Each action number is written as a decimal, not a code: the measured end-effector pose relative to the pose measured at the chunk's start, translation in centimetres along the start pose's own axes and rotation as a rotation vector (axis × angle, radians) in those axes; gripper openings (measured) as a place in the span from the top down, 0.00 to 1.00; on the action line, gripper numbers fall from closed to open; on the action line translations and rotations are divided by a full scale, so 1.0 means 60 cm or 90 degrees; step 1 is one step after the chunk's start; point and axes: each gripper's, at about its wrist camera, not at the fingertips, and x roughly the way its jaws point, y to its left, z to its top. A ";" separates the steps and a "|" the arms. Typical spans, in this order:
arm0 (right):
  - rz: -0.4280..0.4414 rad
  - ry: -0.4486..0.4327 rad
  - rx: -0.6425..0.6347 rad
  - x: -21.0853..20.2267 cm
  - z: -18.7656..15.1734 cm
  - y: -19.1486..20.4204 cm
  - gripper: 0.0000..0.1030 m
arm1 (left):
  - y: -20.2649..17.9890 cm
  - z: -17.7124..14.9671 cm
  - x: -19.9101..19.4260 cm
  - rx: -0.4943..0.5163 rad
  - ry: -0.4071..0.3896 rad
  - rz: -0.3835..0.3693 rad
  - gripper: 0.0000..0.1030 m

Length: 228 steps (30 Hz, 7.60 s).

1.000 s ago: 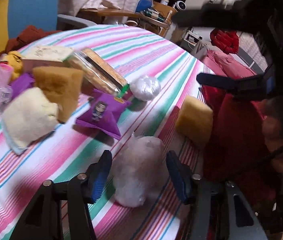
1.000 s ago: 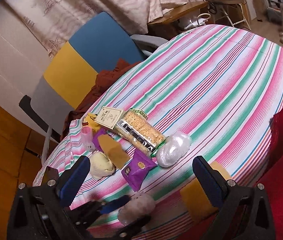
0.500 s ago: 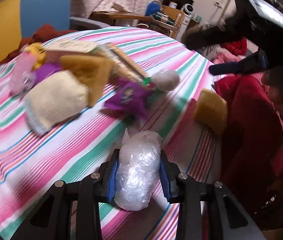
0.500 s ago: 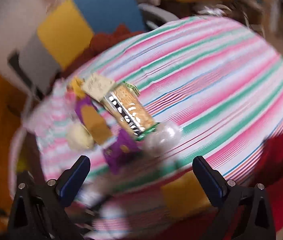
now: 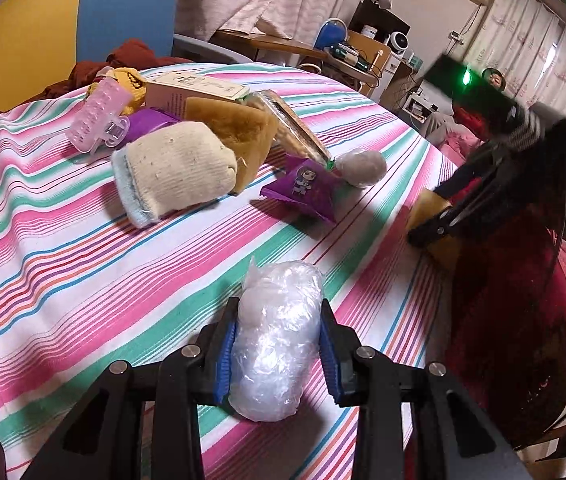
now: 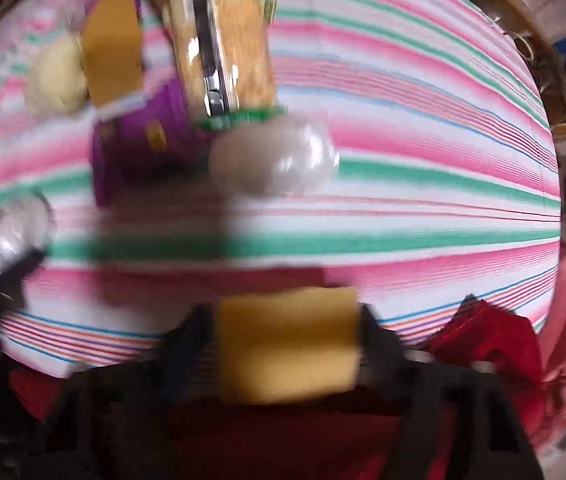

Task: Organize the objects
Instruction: 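Grasp the clear plastic bundle with the left gripper while the right grasps the yellow sponge, then carry the bundle and sponge to the gold tray and release both, then move both grippers back toward the remaining items, then grasp the beige knit sleeve with the left gripper while the right grasps the purple packet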

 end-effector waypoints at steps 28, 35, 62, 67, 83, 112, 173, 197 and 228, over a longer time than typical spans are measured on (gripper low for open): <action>0.162 -0.373 0.021 -0.217 -0.018 0.142 0.40 | 0.046 -0.055 -0.195 -0.086 -0.111 0.120 0.65; 0.245 -0.406 -0.050 -0.243 0.007 0.274 0.40 | 0.110 -0.092 -0.295 -0.169 -0.181 0.190 0.65; 0.364 -0.418 -0.170 -0.294 0.105 0.596 0.17 | 0.290 -0.268 -0.426 -0.454 -0.213 0.344 0.43; 0.362 -0.400 -0.162 -0.268 0.091 0.587 0.16 | 0.287 -0.270 -0.438 -0.458 -0.227 0.361 0.43; 0.281 -0.465 -0.191 -0.251 0.001 0.595 0.08 | 0.256 -0.249 -0.461 -0.440 -0.213 0.468 0.43; 0.192 -0.510 -0.133 -0.228 -0.031 0.515 0.01 | 0.213 -0.228 -0.437 -0.373 -0.205 0.449 0.43; 0.356 -0.463 0.436 -0.111 0.012 -0.030 0.00 | 0.083 0.161 0.033 -0.147 -0.006 0.154 0.09; 0.365 -0.416 0.358 -0.105 0.032 0.004 0.00 | 0.074 0.000 -0.058 -0.141 -0.011 0.135 0.33; 0.218 -0.281 0.316 -0.055 0.019 0.092 0.67 | 0.065 -0.075 -0.166 -0.143 -0.076 0.112 0.33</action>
